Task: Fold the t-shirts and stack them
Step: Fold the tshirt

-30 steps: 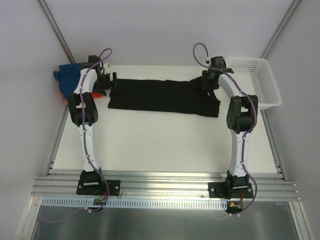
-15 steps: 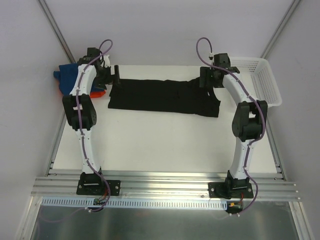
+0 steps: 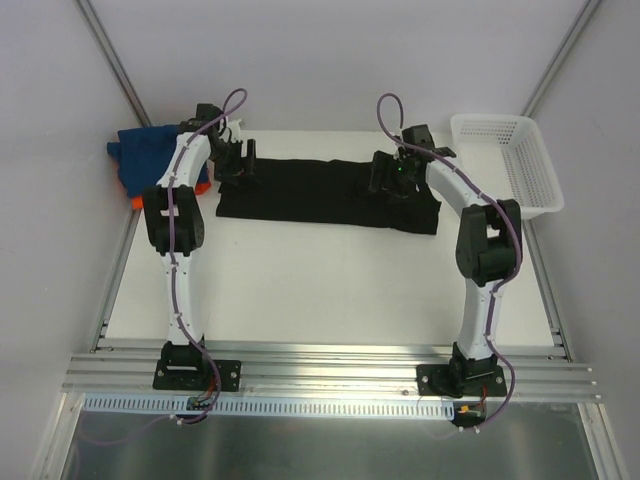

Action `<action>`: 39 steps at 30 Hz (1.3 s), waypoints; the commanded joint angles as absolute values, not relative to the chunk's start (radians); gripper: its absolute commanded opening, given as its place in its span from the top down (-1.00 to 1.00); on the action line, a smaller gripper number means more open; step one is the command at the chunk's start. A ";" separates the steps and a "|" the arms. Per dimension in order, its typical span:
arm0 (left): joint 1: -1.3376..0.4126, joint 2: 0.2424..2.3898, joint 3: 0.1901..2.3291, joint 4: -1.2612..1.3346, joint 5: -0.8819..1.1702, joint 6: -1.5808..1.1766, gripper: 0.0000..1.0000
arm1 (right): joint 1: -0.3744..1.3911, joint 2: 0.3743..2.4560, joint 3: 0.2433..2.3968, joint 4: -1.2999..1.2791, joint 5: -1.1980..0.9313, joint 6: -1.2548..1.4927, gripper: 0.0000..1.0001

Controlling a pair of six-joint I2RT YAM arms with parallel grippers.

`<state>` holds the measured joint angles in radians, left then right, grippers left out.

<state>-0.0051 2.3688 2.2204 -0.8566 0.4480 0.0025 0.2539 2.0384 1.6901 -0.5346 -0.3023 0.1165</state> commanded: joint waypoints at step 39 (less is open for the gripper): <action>-0.158 1.973 1.474 -0.923 0.634 -0.063 -0.54 | 0.202 2.364 2.035 -0.511 -0.420 0.210 -0.75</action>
<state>-0.1127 2.0808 1.5238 -0.8776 0.5777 -0.0349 0.1978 2.3459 1.9686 -0.5282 -0.3813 0.1852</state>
